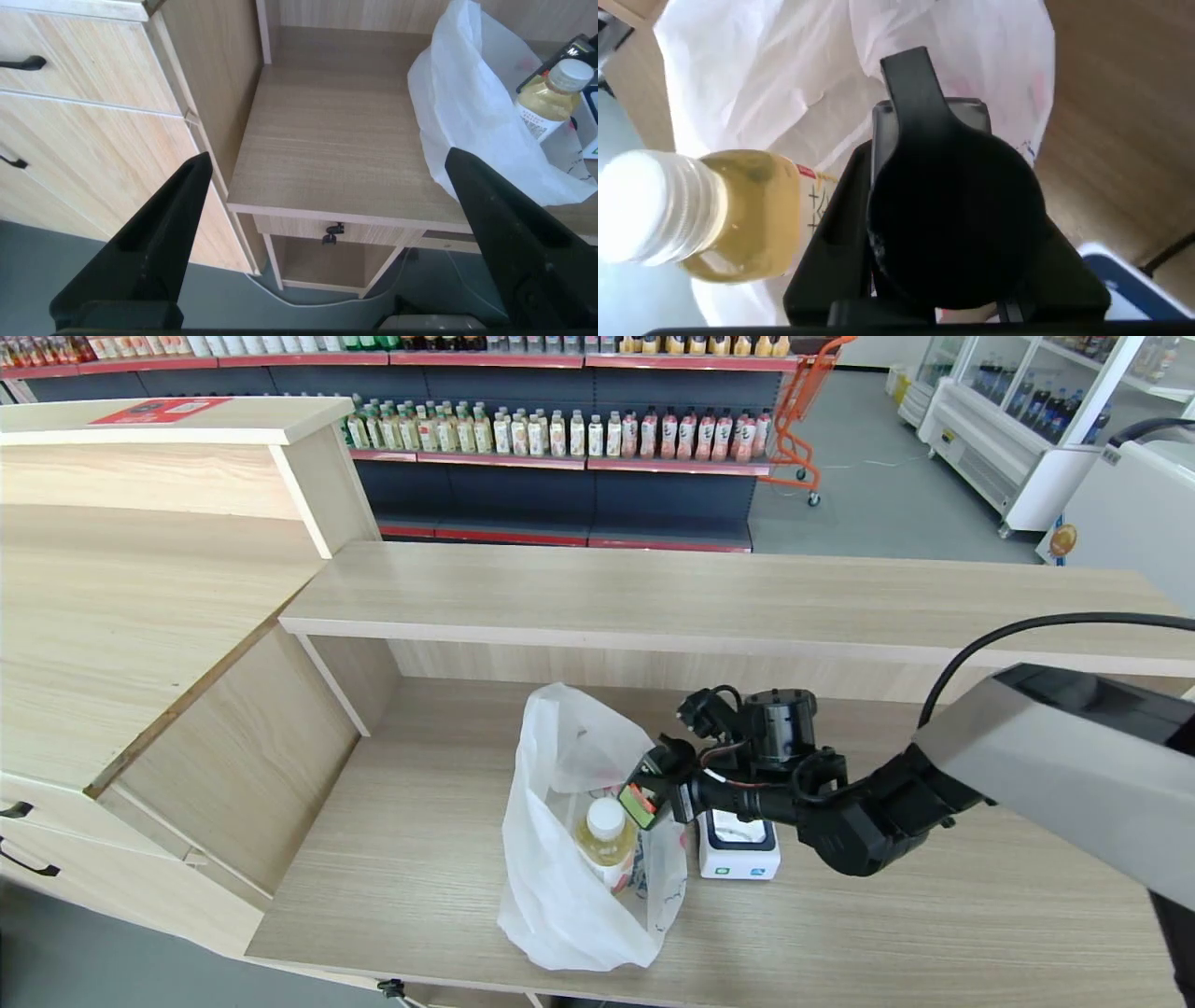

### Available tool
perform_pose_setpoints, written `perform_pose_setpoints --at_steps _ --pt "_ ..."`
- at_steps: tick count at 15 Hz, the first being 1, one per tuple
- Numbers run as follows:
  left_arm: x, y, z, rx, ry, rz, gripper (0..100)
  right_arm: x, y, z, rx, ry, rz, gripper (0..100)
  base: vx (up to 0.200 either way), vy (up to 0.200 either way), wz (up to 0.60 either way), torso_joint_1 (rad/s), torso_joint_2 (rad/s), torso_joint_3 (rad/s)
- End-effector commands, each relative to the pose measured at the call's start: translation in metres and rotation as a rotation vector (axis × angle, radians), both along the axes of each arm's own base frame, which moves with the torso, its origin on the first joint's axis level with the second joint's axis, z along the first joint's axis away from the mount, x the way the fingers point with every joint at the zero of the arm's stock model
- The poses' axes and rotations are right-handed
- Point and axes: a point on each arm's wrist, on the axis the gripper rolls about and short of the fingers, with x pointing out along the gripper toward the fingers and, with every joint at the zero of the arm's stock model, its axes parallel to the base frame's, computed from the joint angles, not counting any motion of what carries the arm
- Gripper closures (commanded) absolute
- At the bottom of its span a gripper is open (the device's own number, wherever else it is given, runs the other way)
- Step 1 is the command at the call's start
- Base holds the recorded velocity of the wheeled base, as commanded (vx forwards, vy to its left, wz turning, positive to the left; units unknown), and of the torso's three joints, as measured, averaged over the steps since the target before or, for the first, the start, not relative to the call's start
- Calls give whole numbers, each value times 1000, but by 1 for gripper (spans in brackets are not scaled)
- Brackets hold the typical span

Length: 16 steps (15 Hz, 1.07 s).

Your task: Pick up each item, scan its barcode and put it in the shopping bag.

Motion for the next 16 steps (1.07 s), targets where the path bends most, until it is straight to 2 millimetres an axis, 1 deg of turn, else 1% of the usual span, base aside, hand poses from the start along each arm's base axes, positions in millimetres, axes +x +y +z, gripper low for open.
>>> perform_pose_setpoints --at_steps 1,4,6,7,9,11,12,13,14,15,16 --pt "0 0 0 0 0 1 0 13 17 -32 -71 -27 50 100 0 0 0 0 0 0" --pt "0 0 0 0 0 1 0 15 18 -50 -159 -80 90 100 0 0 0 0 0 0" --pt "0 0 0 0 0 0 0 17 19 -55 -191 -104 108 100 0 0 0 0 0 0" --pt "0 0 0 0 0 0 0 18 20 -56 -193 -110 112 0 0 0 0 0 0 0" --pt "0 0 0 0 0 0 0 19 21 -54 -175 -119 106 0 0 0 0 0 0 0" --pt "0 0 0 0 0 0 0 19 19 -45 -116 -87 73 0 0 0 0 0 0 0" --pt "0 0 0 0 0 0 0 18 16 -27 -26 -41 28 0 0 0 0 0 0 0" --pt "0 0 0 0 0 0 0 16 14 -13 36 -8 -1 0 0 0 0 0 0 0" --pt "0 0 0 0 0 1 0 11 7 4 111 37 -35 0 0 0 0 0 0 0" --pt "0 0 0 0 0 0 0 5 -2 17 151 64 -62 0 0 0 0 0 0 0" --pt "0 0 0 0 0 0 0 -1 -16 25 164 77 -91 0 0 0 0 0 0 0"
